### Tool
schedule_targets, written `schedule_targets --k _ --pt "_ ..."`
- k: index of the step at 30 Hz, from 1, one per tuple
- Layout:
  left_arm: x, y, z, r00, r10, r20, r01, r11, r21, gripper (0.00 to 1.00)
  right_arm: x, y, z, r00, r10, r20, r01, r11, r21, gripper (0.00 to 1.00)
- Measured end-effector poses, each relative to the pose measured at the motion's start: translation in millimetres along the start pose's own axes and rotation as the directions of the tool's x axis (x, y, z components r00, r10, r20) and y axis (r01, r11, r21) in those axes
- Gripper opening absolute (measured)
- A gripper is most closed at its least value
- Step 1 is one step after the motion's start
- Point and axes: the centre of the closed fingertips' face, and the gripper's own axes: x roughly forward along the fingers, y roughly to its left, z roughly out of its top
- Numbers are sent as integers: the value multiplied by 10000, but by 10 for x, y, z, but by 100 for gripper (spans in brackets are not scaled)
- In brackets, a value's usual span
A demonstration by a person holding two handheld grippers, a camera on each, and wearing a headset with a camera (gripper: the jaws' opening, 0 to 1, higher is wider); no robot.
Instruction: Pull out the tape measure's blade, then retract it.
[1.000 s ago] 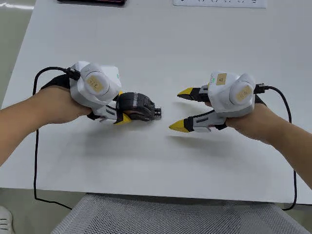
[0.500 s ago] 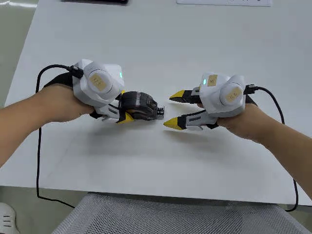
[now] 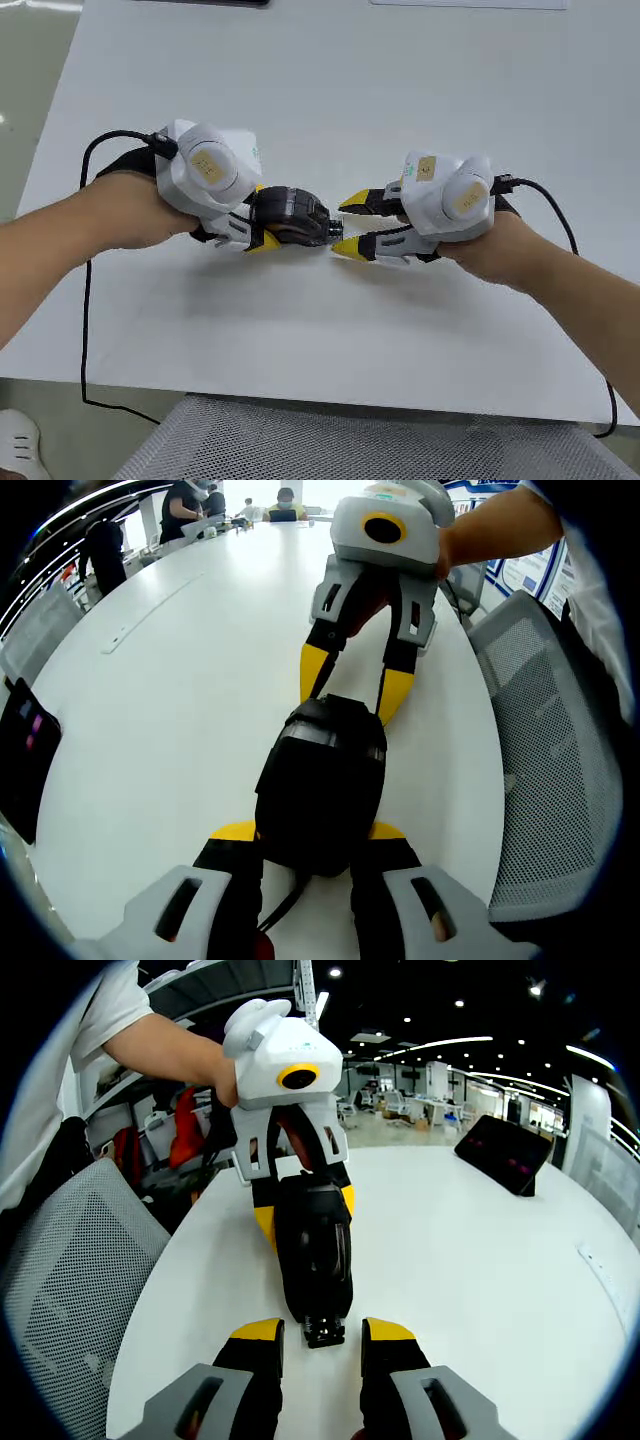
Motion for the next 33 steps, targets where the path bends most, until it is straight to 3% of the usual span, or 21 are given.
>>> schedule_targets --k 16,33 --pt "2 5 2 10000 -17 22 17 10000 -2 29 108 0 -67 9995 281 -144 -287 9989 -372 18" --pt "0 4 -4 10000 -2 5 2 10000 43 29 136 -12 -91 9993 313 -199 -323 9982 -514 16"
